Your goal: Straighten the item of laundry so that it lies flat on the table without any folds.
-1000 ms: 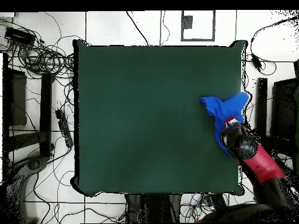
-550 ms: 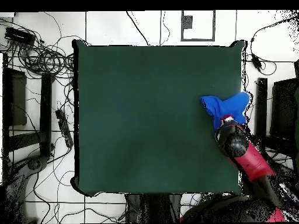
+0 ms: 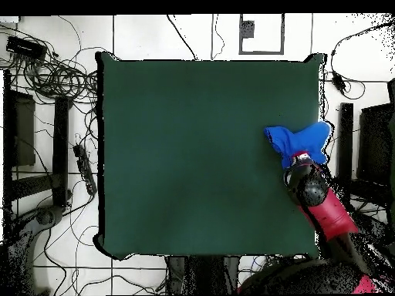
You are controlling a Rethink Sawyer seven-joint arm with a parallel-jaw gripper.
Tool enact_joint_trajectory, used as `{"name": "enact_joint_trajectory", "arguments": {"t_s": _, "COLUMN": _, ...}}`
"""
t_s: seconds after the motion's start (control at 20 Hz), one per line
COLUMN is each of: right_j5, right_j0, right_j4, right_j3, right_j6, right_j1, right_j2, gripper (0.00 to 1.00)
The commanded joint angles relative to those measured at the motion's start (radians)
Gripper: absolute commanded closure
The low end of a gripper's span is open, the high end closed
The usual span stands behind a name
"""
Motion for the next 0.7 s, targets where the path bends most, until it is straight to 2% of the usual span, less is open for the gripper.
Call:
{"name": "enact_joint_trajectory", "arguments": {"t_s": 0.05, "right_j5": 0.112, "right_j0": 0.074, "right_j4": 0.068, "right_j3": 0.219, "right_j6": 0.294, "right_j1": 0.159, "right_j2": 0.23, "gripper": 0.0}}
{"name": "enact_joint_trajectory", "arguments": {"t_s": 0.45, "right_j5": 0.093, "right_j0": 0.072, "right_j4": 0.125, "right_j3": 0.26, "right_j6": 0.32, "right_j1": 0.144, "right_j2": 0.265, "gripper": 0.0}}
{"name": "enact_joint_trajectory", "arguments": {"t_s": 0.7, "right_j5": 0.082, "right_j0": 0.115, "right_j4": 0.194, "right_j3": 0.279, "right_j6": 0.347, "right_j1": 0.126, "right_j2": 0.253, "gripper": 0.0}}
